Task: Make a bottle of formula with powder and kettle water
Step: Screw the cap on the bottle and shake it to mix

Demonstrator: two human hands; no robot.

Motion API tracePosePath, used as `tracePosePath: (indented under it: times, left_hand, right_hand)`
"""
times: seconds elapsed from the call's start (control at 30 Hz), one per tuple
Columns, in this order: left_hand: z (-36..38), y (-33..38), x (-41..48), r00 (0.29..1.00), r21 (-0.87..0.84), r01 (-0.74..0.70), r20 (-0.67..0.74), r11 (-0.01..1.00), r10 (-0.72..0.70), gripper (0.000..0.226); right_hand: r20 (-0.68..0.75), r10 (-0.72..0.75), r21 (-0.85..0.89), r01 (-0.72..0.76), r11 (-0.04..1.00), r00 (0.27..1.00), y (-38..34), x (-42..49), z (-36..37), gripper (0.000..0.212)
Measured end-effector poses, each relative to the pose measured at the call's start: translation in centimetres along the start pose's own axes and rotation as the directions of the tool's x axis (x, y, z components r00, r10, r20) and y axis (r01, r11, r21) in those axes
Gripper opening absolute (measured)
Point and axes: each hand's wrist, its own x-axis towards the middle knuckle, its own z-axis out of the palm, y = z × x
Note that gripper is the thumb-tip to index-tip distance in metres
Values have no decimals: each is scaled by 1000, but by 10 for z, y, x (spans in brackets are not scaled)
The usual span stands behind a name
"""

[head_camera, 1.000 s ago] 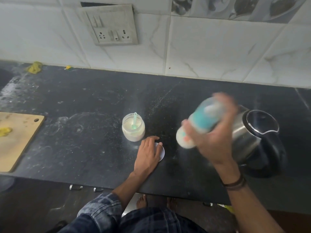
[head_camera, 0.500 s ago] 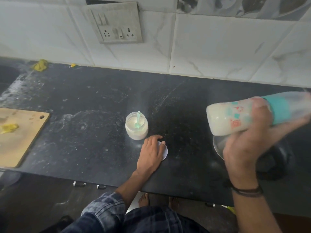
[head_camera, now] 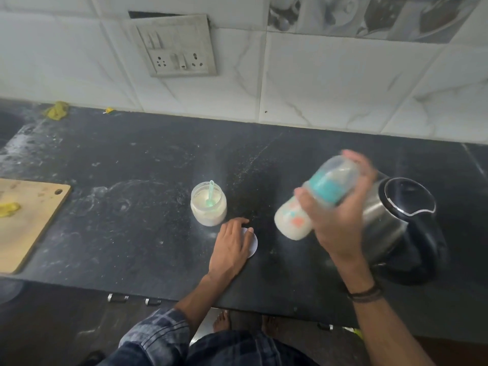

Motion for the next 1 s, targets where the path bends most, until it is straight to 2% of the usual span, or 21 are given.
tracePosePath:
  times: [0.07, 0.13, 0.17, 0.2, 0.23, 0.27, 0.3, 0.37, 0.47, 0.5, 0.57, 0.6, 0.63, 0.73, 0.77, 0.8, 0.87, 0.9, 0.93, 1.0]
  left_hand:
    - [0, 1, 1, 1000, 5, 10, -6, 1000, -10, 26]
    - [0, 1, 1, 1000, 4, 9, -9, 1000, -9, 26]
    - [0, 1, 1, 1000, 5, 3, -8, 1000, -3, 26]
    - [0, 1, 0, 1000, 7, -3, -6, 1000, 3, 26]
    - [-1, 1, 0, 1000, 4, -4, -5, 1000, 4, 26]
    - [-1, 1, 1, 1000, -4, 1, -2, 1000, -1, 27]
    - [-1, 1, 0, 1000, -11, 7, 3, 1000, -7, 27]
    - [-1, 2, 1, 1000, 2, 6, -2, 1000, -6, 26]
    - [-1, 2, 1, 1000, 20, -8, -9, 1000, 8, 26]
    - [0, 1, 1, 1000, 18, -11, -9, 1000, 11, 25]
    - [-2, 2, 0, 1000, 16, -21, -13, 1000, 21, 25]
    - [-3, 2, 0, 1000, 14, -23, -13, 1000, 23, 24]
    - [-3, 4, -1, 1000, 16, -26, -12, 1000, 26, 24]
    - [-3, 6, 0, 999, 37, -41, -21, 998, 42, 23]
    - [-3, 5, 1, 999, 34, -38, -18, 999, 38, 24]
    - [-2, 4, 1, 999, 30, -37, -16, 999, 38, 26]
    - [-1, 1, 0, 1000, 6, -17, -8, 1000, 17, 30]
    - [-1, 1, 0, 1000, -13, 1, 1, 1000, -1, 32]
    - [-2, 2, 0, 1000, -29, 17, 8, 999, -17, 34]
    - [-2, 3, 0, 1000, -35, 28, 4, 999, -28, 37]
  right_hand:
    - [-226, -63, 75, 82, 994, 972, -6, 9, -10, 78]
    - [-425, 8, 199, 84, 976, 905, -13, 11, -9, 84]
    - [-430, 47, 193, 41, 980, 902, -12, 9, -5, 88]
    - [-341, 27, 114, 12, 993, 940, -6, 8, -1, 86]
    - [-162, 9, 27, -4, 1000, 987, -2, 5, 2, 82]
    - [-11, 4, 0, -4, 1000, 1000, 0, 2, 3, 79]
    - [34, -5, 5, 5, 1000, 999, -1, 0, 0, 77]
    - [-132, -83, 52, 90, 995, 988, -10, 6, -9, 76]
    - [-382, -170, 32, 197, 980, 908, -19, 7, -12, 71]
    - [-373, -157, -14, 164, 986, 914, -18, 6, -7, 71]
    - [-161, -75, -34, 71, 997, 984, -12, 2, 1, 76]
    - [-89, -41, 2, 41, 999, 995, -10, 0, 1, 76]
    - [-113, -34, 29, 37, 999, 993, -12, 1, 0, 75]
    - [-383, 9, 173, 62, 983, 924, -22, 4, 1, 73]
    - [-426, 33, 180, 49, 982, 904, -22, 4, 5, 73]
    - [-384, 41, 142, 16, 990, 922, -21, 4, 11, 74]
    - [-100, 75, 67, -69, 995, 992, -12, -1, 19, 76]
    - [-33, 81, 59, -79, 995, 996, -11, -3, 18, 75]
    - [-76, 70, 73, -64, 995, 995, -13, -1, 15, 74]
    - [-291, 81, 218, -16, 976, 953, -22, 6, 7, 70]
